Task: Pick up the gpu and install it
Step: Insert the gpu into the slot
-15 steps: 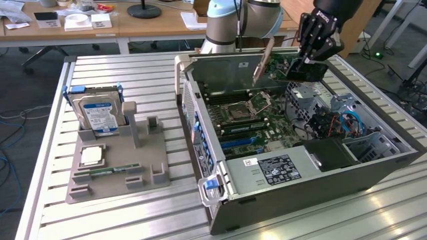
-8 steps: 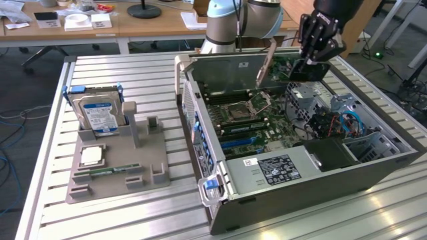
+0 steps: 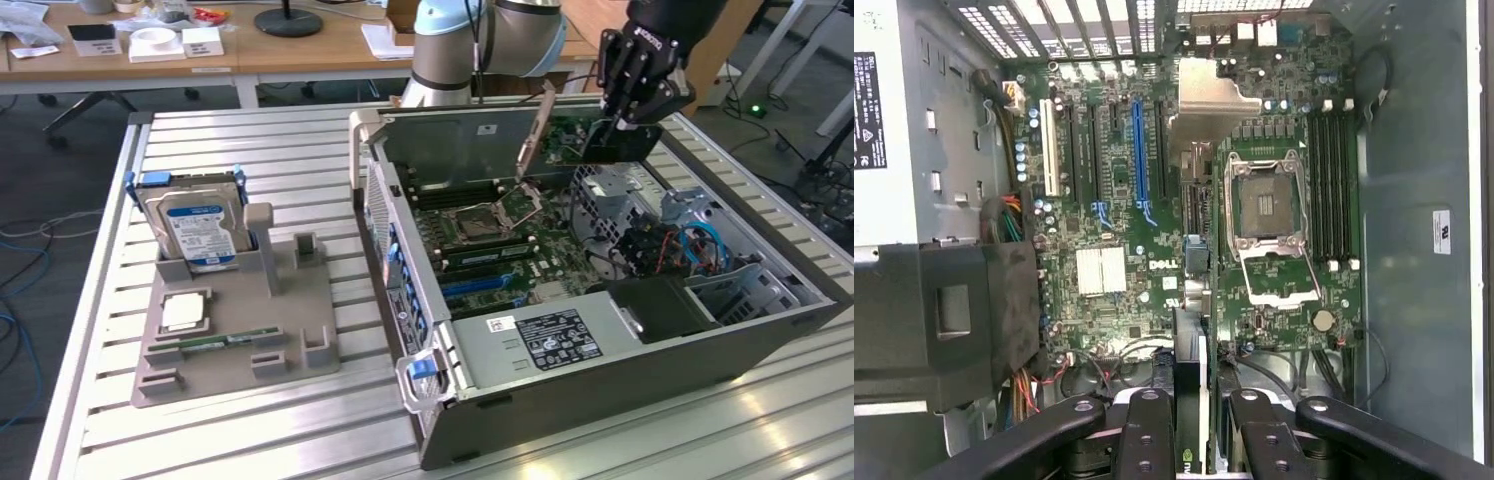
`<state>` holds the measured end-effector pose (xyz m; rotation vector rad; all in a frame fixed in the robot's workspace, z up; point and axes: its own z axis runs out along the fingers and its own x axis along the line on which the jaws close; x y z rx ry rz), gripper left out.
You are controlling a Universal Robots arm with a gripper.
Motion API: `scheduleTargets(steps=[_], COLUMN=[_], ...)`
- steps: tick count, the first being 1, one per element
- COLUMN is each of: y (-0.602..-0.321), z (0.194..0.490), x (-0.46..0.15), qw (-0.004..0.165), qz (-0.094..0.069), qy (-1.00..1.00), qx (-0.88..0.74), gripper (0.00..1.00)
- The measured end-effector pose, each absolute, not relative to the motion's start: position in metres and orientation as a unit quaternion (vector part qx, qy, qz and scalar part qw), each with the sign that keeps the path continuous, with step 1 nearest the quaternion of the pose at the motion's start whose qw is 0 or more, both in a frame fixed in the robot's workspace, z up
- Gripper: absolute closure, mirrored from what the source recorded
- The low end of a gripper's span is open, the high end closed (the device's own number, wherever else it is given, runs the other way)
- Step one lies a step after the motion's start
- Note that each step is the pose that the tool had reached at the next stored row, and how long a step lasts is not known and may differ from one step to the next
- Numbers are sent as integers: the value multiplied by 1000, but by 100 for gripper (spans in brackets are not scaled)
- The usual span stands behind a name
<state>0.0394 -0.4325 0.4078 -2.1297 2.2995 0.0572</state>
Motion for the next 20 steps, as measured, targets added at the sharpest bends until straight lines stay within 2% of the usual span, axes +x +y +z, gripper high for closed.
scheduleTargets(steps=[20], y=[-438], z=[400], x=[16], qw=[7], qz=[16], qy=[722], qx=[-692], gripper=[74])
